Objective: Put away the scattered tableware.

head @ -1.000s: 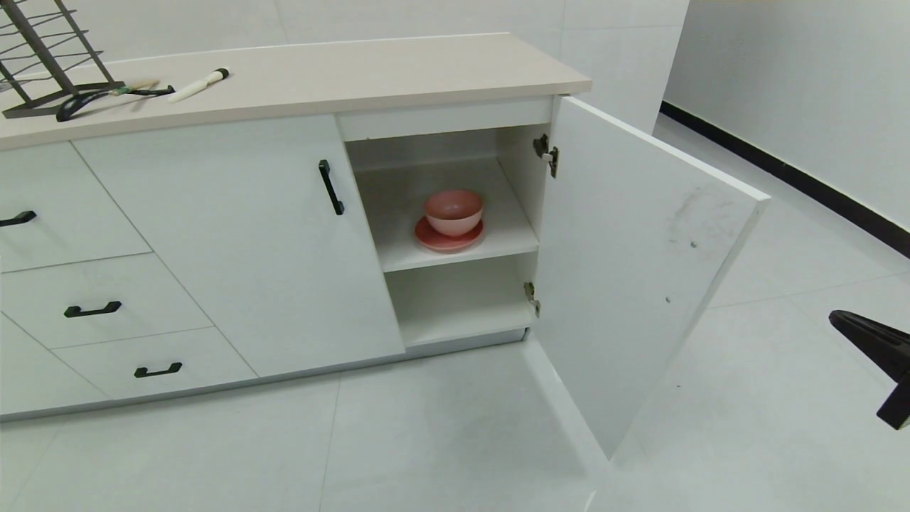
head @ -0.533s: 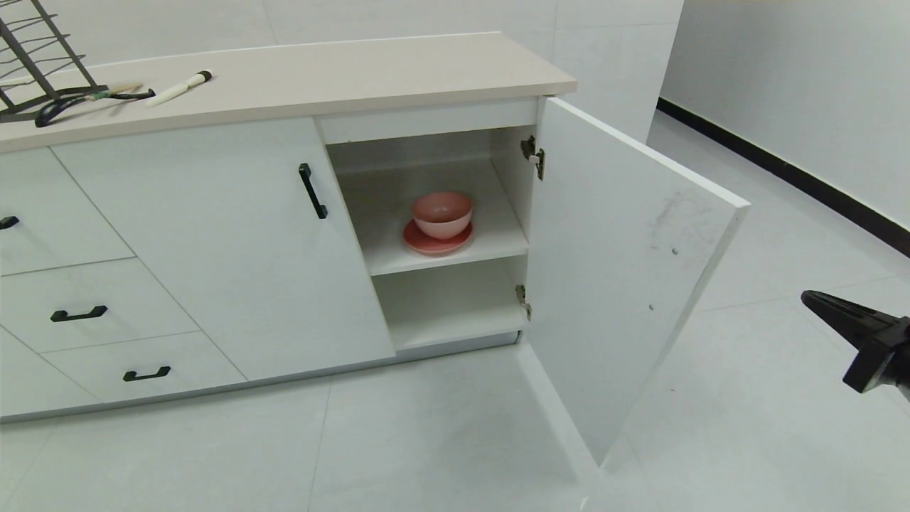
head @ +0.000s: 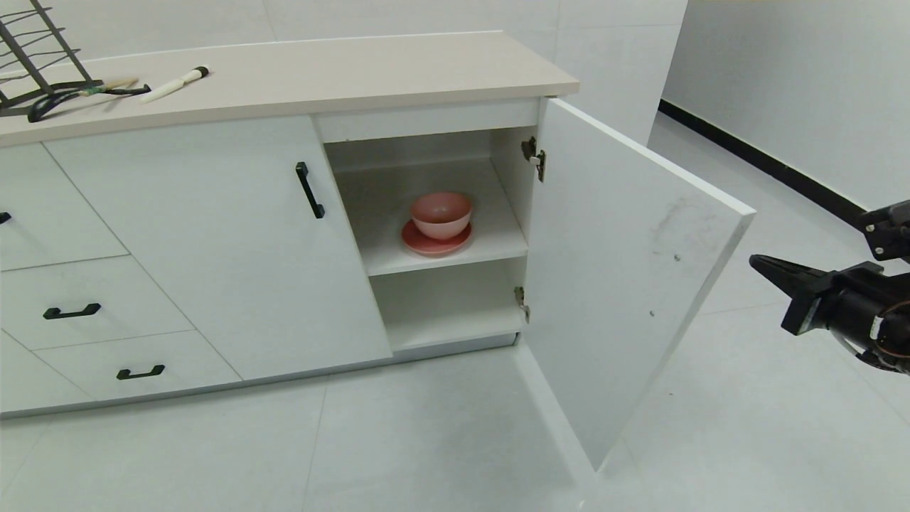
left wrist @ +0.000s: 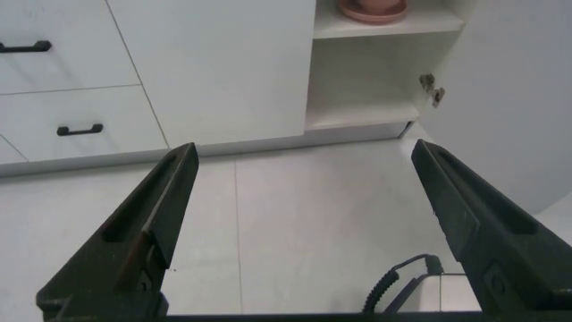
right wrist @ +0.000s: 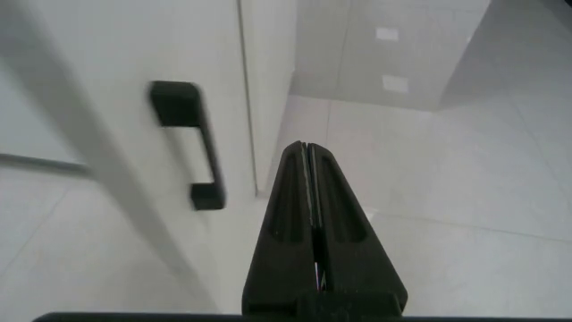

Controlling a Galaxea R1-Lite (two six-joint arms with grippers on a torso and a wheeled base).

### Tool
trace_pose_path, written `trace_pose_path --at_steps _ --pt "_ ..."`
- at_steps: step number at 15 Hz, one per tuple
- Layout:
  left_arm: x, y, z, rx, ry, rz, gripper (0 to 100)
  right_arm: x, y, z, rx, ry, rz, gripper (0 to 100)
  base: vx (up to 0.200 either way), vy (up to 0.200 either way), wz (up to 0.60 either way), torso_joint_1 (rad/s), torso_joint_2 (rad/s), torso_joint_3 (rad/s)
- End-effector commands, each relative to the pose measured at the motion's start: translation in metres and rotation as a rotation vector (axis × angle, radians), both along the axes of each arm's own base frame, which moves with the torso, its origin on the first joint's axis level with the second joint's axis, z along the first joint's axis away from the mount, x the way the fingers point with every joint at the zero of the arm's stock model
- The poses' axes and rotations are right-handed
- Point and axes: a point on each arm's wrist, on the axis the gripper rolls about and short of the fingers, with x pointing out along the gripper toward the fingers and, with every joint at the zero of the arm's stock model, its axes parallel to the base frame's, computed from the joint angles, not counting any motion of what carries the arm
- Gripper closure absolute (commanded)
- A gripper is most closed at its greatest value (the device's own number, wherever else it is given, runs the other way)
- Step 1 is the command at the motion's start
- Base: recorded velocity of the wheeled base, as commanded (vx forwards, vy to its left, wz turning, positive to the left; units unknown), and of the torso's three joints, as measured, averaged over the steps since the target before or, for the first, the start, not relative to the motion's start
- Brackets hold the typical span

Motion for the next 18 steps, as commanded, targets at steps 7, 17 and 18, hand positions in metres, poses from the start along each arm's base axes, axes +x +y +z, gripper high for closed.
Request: trace_pose_path --at_steps 7,17,18 --pt "0.0 0.0 0.0 -0.001 0.001 0.0 0 0.032 0.025 -0.005 -0.027 -0.047 0.249 100 0.0 0.0 0.0 0.0 0.0 0.0" --pt "0.0 0.0 0.0 -0.001 0.001 0.0 0 0.045 0.067 0.008 -0.068 -0.156 0.417 100 0.0 0.0 0.0 0.0 0.0 0.0" --pt "0.0 0.0 0.0 -0.001 0.001 0.0 0 0.044 0.07 0.009 -0.069 -0.159 0.426 100 0.0 0.0 0.0 0.0 0.0 0.0"
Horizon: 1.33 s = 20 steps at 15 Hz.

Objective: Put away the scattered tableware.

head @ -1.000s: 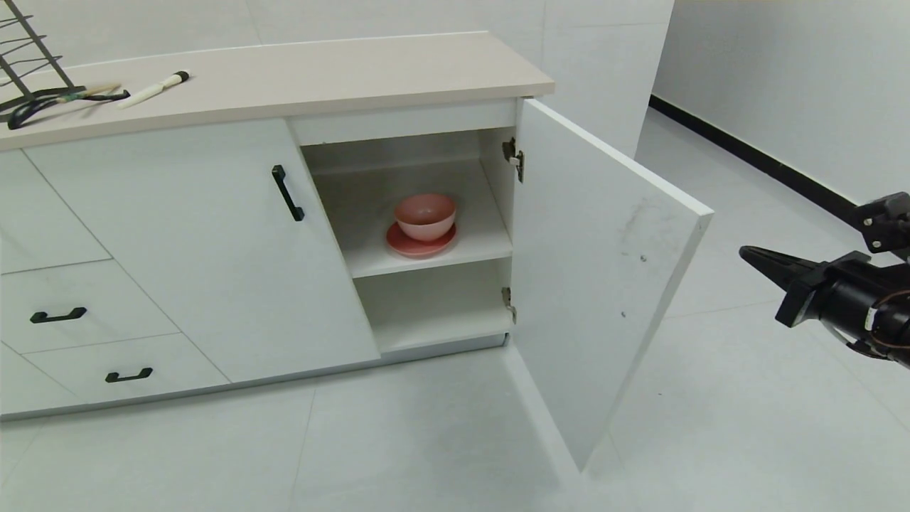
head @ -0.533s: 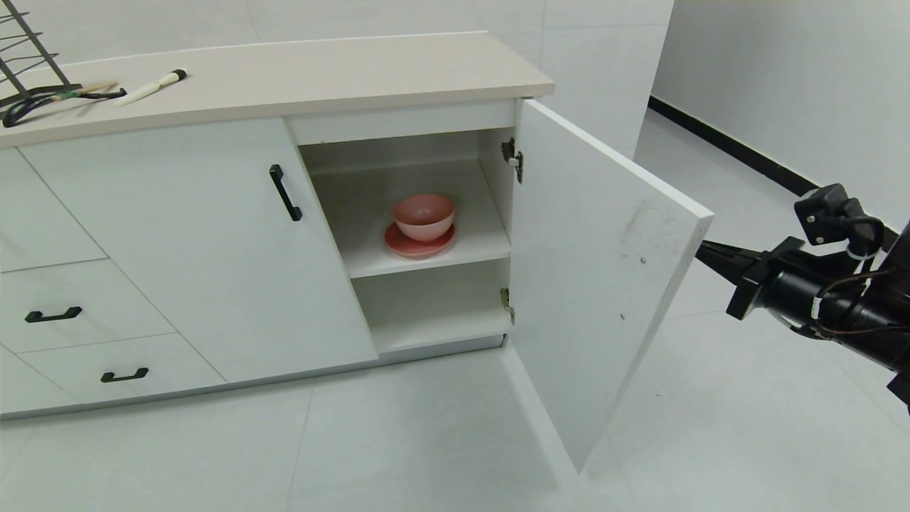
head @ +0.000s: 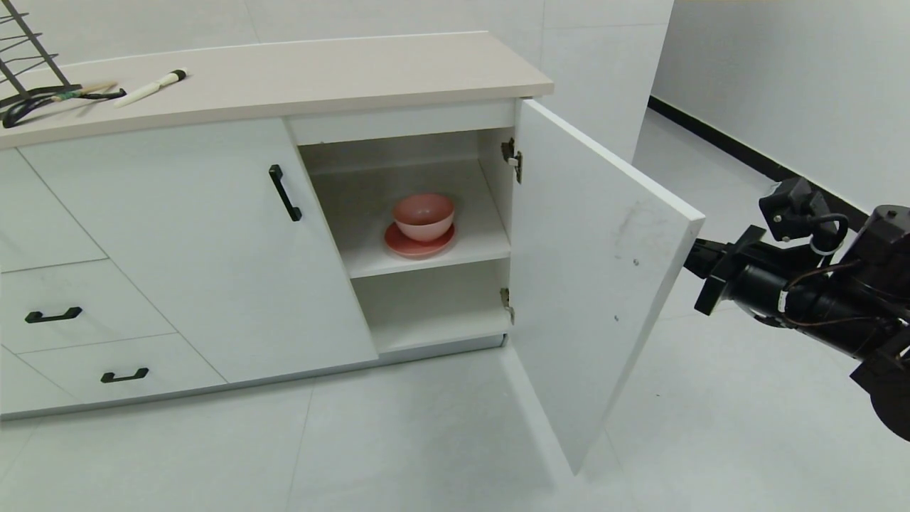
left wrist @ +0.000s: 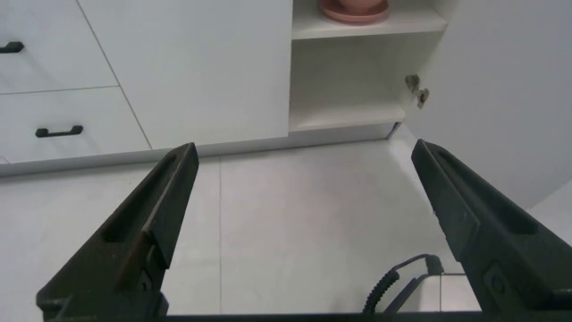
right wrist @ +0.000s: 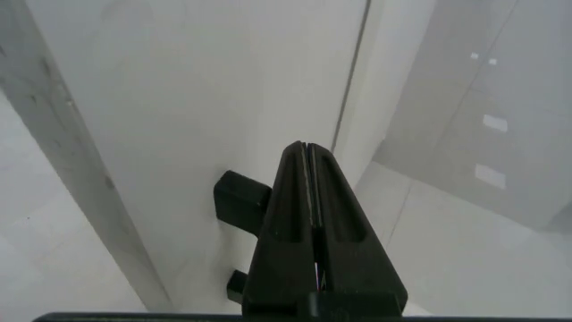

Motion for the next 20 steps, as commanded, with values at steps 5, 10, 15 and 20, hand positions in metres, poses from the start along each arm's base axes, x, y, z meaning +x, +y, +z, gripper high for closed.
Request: trace_pose_path --at_steps 5,10,15,20 --pt "0.0 0.0 0.0 -0.001 0.001 0.0 0 -0.007 0.012 0.001 -0.003 -0.006 0.045 100 0.0 0.0 0.0 0.0 0.0 0.0" --pt "0.0 0.0 0.0 0.001 0.001 0.0 0 -0.01 0.041 0.0 -0.003 -0.006 0.14 100 0.0 0.0 0.0 0.0 0.0 0.0" --pt "0.0 0.0 0.0 -0.001 0.001 0.0 0 0.0 0.078 0.001 0.006 -0.03 0.233 100 0.0 0.0 0.0 0.0 0.0 0.0" --pt "0.0 0.0 0.0 -0.001 0.001 0.0 0 0.001 0.096 0.007 0.021 -0.064 0.281 100 0.0 0.0 0.0 0.0 0.0 0.0"
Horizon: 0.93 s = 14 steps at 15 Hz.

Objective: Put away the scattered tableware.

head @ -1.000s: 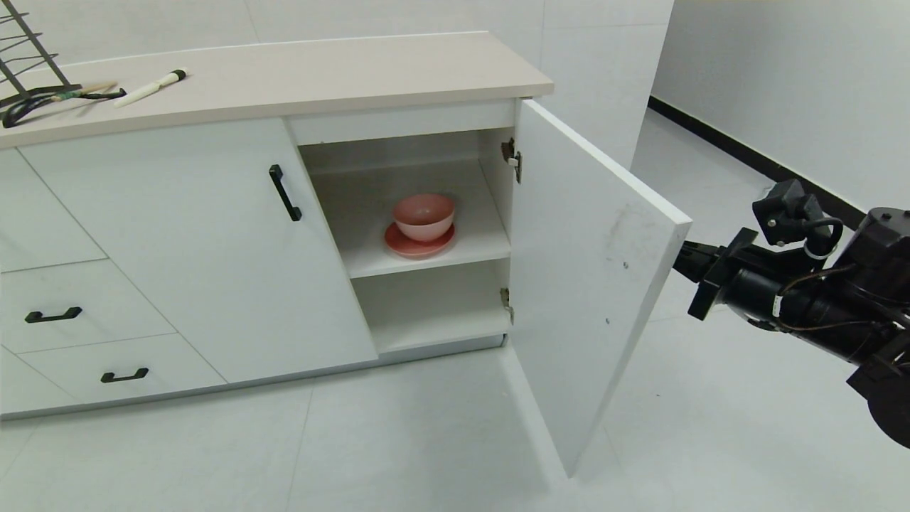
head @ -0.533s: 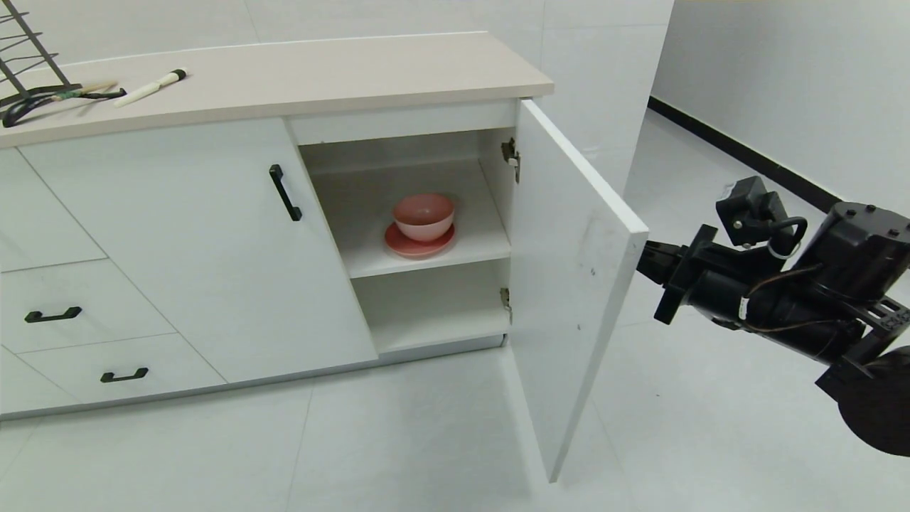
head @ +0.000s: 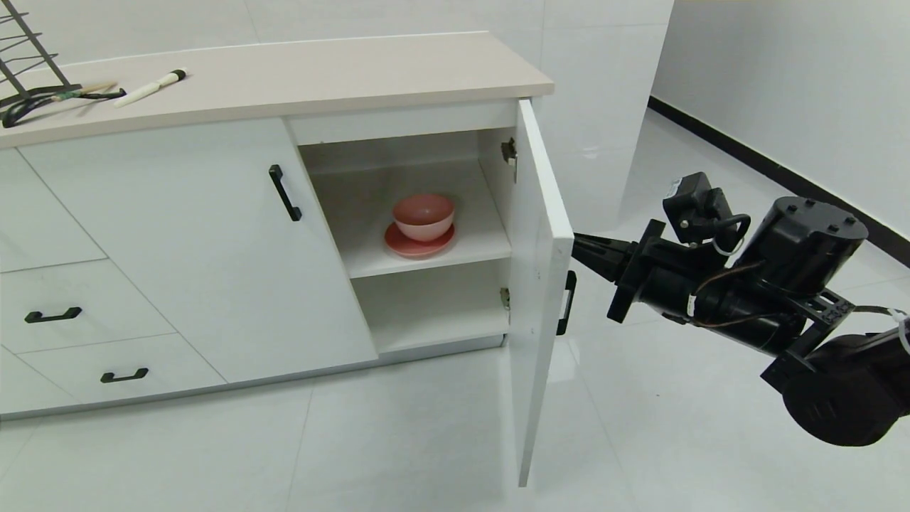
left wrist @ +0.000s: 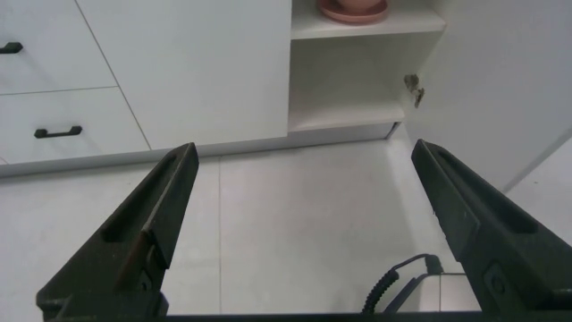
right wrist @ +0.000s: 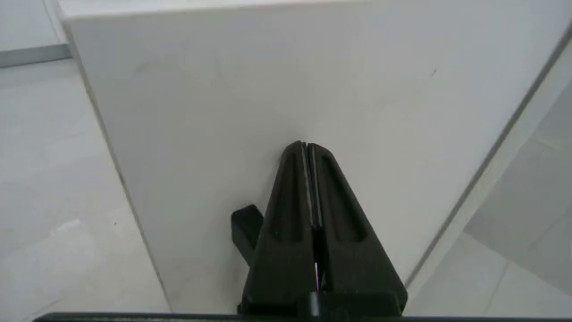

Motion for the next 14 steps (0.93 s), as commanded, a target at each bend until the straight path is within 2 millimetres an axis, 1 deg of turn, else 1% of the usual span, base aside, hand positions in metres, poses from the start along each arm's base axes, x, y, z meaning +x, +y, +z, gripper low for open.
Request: trace_pose_path --at_steps 1,2,5,10,12,14 --pt "0.0 0.0 0.0 0.0 0.0 0.0 0 0.003 0.007 -0.002 -0.001 0.001 0.015 100 0.0 0.0 0.0 0.0 0.0 0.0" --pt "0.0 0.0 0.0 0.0 0.0 0.0 0 0.005 0.012 -0.005 -0.002 0.004 0.024 100 0.0 0.0 0.0 0.0 0.0 0.0" --pt "0.0 0.0 0.0 0.0 0.0 0.0 0 0.009 0.028 0.002 0.019 -0.033 0.058 100 0.0 0.0 0.0 0.0 0.0 0.0" --pt "0.0 0.0 0.0 -0.002 0.0 0.0 0 0.009 0.053 -0.005 0.02 -0.033 0.118 100 0.0 0.0 0.0 0.0 0.0 0.0" --pt "0.0 0.0 0.0 0.0 0.0 0.0 0 0.012 0.059 -0.005 0.024 -0.042 0.125 100 0.0 0.0 0.0 0.0 0.0 0.0" --pt "0.0 0.0 0.0 0.0 0.0 0.0 0 0.022 0.075 0.002 0.053 -0.087 0.143 100 0.0 0.0 0.0 0.0 0.0 0.0"
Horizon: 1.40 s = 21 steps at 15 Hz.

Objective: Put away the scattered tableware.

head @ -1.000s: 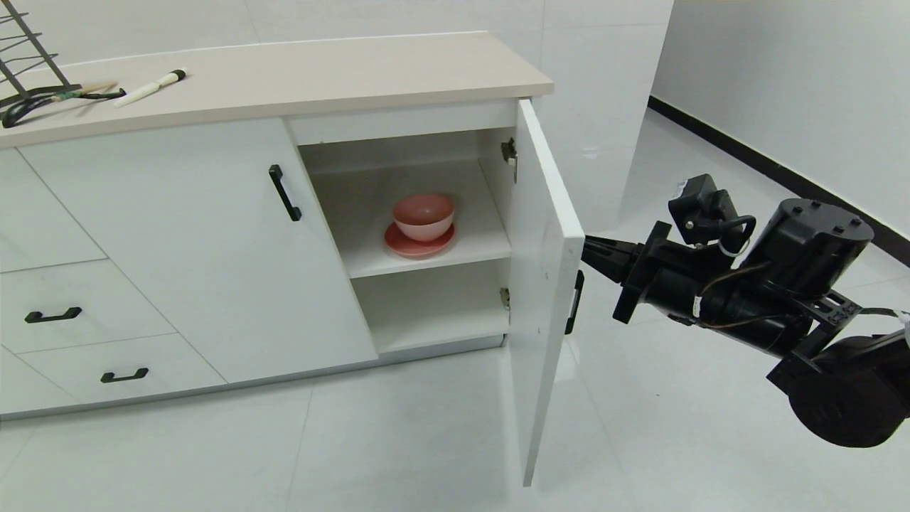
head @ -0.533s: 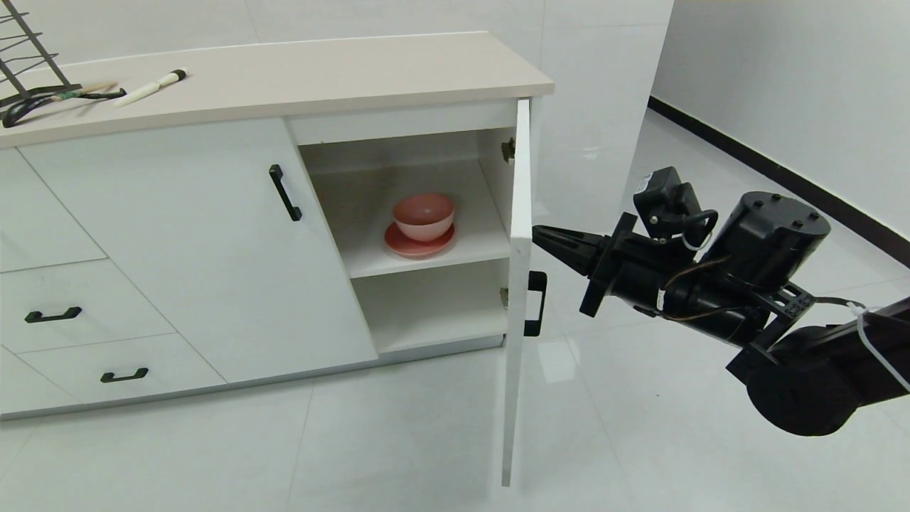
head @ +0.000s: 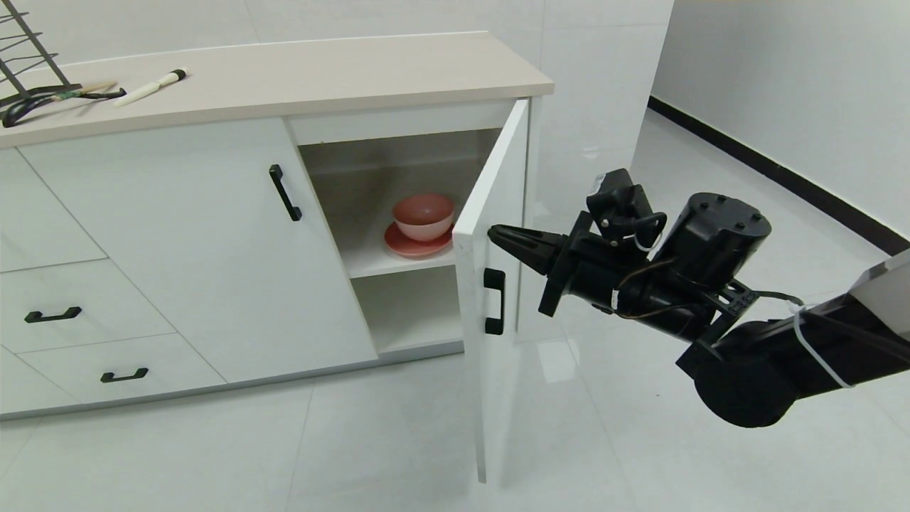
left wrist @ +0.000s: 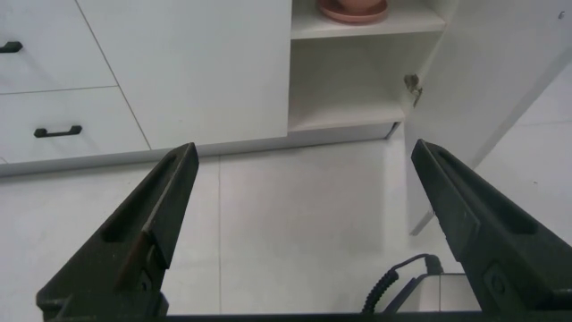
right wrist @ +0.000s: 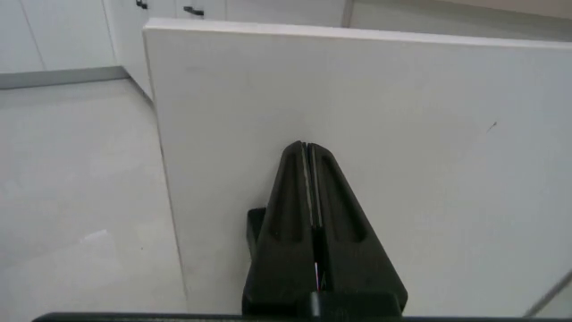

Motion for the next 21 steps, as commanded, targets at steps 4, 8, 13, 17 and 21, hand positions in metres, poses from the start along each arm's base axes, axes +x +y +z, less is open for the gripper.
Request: trace_pose_path --at_steps 4,8,13,17,21 --pt "0.0 0.0 0.0 -0.001 0.0 0.002 0 0.02 0.04 -0.008 0.029 -0.04 0.05 100 0.0 0.0 0.0 0.0 0.0 0.0" --pt "0.0 0.0 0.0 -0.001 0.0 0.0 0 0.027 0.055 -0.017 0.031 -0.042 0.067 100 0.0 0.0 0.0 0.0 0.0 0.0" --pt "0.0 0.0 0.0 -0.001 0.0 0.002 0 0.035 0.076 -0.017 0.064 -0.083 0.093 100 0.0 0.0 0.0 0.0 0.0 0.0" --pt "0.0 0.0 0.0 -0.001 0.0 0.002 0 0.047 0.115 -0.028 0.122 -0.148 0.136 100 0.0 0.0 0.0 0.0 0.0 0.0" --pt "0.0 0.0 0.0 -0.001 0.0 0.002 0 0.061 0.133 -0.041 0.162 -0.187 0.144 100 0.0 0.0 0.0 0.0 0.0 0.0"
